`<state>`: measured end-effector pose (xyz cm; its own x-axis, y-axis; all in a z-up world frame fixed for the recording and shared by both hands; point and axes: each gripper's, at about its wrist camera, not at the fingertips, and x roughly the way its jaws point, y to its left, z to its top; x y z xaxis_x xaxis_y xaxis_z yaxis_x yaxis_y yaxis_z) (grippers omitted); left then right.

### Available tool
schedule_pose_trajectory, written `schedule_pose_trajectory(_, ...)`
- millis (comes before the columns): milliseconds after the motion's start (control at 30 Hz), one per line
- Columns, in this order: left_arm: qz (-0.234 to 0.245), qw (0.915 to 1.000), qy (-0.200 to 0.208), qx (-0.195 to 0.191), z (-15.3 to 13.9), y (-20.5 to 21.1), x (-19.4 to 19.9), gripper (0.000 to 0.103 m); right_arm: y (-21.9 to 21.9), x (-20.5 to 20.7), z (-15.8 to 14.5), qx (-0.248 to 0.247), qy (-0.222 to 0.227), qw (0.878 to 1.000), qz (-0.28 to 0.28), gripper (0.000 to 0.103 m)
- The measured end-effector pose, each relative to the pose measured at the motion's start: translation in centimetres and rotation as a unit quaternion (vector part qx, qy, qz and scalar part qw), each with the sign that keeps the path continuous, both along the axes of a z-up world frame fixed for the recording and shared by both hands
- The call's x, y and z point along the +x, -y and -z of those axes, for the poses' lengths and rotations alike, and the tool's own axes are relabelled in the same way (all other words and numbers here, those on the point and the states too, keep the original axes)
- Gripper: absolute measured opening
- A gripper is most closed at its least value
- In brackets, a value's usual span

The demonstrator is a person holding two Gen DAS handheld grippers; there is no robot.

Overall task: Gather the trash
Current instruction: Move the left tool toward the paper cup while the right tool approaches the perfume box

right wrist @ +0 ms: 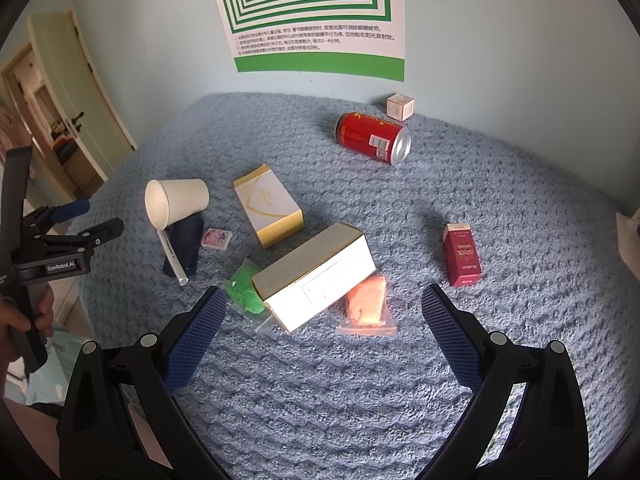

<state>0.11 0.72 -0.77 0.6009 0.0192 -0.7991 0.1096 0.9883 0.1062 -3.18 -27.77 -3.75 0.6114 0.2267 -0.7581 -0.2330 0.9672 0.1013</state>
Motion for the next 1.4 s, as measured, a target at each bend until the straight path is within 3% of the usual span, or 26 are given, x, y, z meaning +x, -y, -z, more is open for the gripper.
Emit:
schedule_pose_trajectory(767, 0.009, 0.9995, -0.030, 0.009, 2.1, -0.6, 1.7, 0.097, -0.5, 1.4, 1.8, 0.006, -0.031, 0.999, -0.009, 0.097)
schedule_pose_trajectory(1400, 0.033, 0.9977, -0.056, 0.020, 4.7, -0.9, 6.2, 0.096, -0.6, 4.9, 4.0, 0.015, -0.068, 0.998, 0.009, 0.097)
